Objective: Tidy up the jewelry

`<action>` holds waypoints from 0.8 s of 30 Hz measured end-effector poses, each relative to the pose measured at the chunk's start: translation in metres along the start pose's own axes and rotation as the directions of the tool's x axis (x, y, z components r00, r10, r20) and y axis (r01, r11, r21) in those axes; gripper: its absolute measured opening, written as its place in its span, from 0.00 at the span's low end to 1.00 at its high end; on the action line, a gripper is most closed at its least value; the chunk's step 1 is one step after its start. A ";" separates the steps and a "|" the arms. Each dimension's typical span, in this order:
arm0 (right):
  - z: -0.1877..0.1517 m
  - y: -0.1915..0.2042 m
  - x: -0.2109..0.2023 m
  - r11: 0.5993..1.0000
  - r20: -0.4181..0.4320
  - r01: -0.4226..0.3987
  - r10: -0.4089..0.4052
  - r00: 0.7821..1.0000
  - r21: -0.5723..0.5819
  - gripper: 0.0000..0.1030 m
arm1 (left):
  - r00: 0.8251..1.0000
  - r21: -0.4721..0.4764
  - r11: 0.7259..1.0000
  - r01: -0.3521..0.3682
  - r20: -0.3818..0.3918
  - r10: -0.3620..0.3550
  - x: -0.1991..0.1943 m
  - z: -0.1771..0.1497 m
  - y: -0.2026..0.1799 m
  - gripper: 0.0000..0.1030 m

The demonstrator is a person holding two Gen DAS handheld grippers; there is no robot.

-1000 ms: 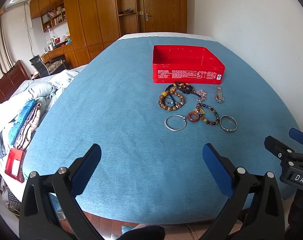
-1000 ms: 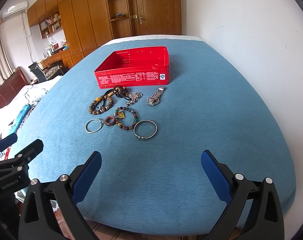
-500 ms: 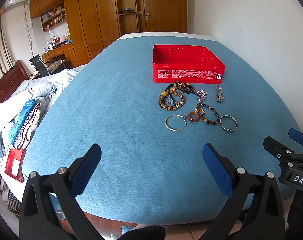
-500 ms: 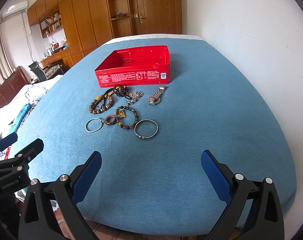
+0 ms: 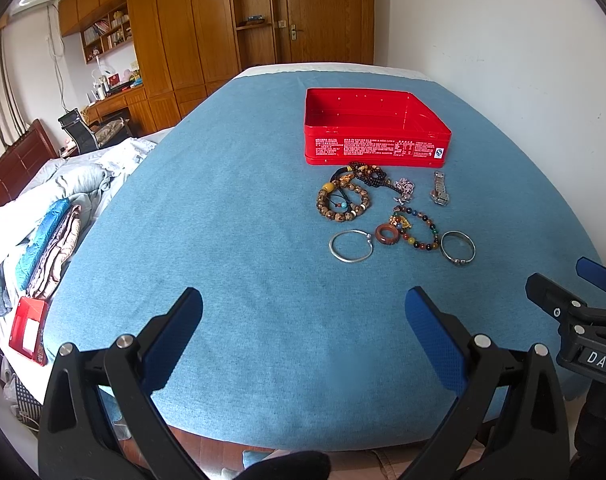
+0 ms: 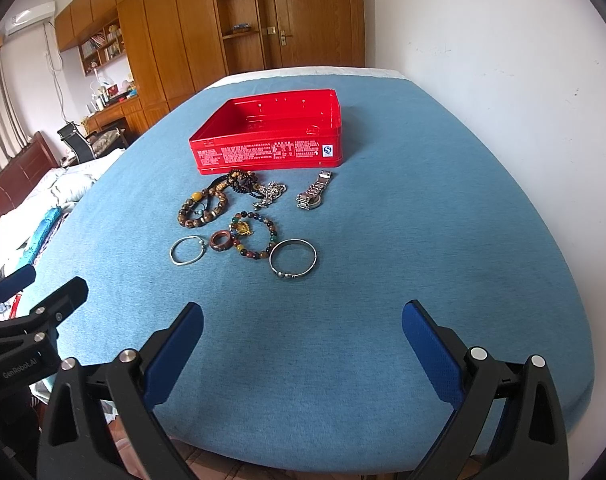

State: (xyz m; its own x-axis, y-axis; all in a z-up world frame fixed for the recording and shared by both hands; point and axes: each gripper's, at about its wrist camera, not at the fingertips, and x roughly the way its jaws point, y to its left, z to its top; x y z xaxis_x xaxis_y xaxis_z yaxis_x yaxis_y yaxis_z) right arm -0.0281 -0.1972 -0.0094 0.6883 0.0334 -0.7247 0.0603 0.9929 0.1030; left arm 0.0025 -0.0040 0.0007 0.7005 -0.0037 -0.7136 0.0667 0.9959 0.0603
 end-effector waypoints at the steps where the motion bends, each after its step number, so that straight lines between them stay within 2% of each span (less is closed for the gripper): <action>1: 0.000 0.000 0.000 1.000 -0.001 0.000 0.000 1.000 0.001 0.96 | 1.000 0.000 1.000 0.000 -0.001 0.000 0.000 0.000 0.000 0.97; 11: 0.004 0.000 0.009 1.000 -0.022 -0.012 0.012 1.000 -0.003 0.96 | 1.000 -0.001 1.000 0.003 -0.007 -0.003 0.004 -0.004 -0.001 0.97; 17: 0.021 -0.012 0.021 0.998 -0.057 -0.055 0.055 0.997 0.003 0.96 | 0.997 -0.033 0.998 0.049 -0.055 -0.050 0.025 0.008 0.012 0.97; 22: 0.045 -0.031 0.053 0.987 -0.191 -0.153 0.158 0.969 0.040 0.96 | 0.981 -0.085 0.989 0.124 -0.140 -0.135 0.057 0.028 0.025 0.97; 24: 0.052 -0.040 0.072 0.975 -0.259 -0.201 0.218 0.941 0.093 0.96 | 0.965 -0.094 0.982 0.163 -0.191 -0.178 0.071 0.036 0.025 0.96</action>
State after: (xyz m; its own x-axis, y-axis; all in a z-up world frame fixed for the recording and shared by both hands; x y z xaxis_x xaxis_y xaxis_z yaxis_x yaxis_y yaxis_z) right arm 0.0571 -0.2405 -0.0302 0.4734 0.2778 -0.8359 -0.0119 0.9509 0.3093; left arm 0.0794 0.0174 -0.0235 0.5283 -0.1636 -0.8331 0.1127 0.9861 -0.1222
